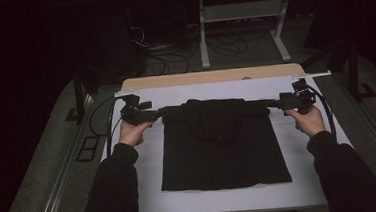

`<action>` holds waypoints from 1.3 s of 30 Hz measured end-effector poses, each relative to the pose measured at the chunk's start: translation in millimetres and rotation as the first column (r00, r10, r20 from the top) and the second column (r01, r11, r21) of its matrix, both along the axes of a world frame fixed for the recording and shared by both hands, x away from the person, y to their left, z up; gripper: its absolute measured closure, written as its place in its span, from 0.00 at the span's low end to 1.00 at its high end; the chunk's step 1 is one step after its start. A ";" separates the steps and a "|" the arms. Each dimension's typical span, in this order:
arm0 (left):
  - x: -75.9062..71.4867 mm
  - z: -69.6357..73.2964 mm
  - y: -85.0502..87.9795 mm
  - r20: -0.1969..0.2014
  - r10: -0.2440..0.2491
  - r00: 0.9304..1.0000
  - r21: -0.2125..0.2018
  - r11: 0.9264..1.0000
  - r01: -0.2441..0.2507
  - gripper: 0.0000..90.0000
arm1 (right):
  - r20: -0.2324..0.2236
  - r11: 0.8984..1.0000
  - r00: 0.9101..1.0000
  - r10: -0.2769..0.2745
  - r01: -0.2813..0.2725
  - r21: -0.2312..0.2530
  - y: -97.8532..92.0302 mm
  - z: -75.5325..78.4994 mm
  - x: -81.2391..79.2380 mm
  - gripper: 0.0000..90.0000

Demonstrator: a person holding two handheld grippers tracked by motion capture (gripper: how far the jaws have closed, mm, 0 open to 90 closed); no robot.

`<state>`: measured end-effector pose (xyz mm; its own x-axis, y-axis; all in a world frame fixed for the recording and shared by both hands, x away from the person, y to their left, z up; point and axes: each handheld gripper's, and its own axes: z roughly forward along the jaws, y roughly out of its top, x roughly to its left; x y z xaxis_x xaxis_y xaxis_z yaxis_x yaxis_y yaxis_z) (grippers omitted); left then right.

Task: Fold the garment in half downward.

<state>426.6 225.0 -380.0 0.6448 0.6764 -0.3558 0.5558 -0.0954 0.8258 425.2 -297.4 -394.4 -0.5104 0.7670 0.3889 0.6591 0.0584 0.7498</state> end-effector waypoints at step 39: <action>-33.3 -22.8 -62.9 0.037 -0.183 0.982 0.062 0.982 0.180 0.00 | 0.020 0.977 0.978 0.209 -0.207 -0.051 71.1 -8.0 -31.9 0.00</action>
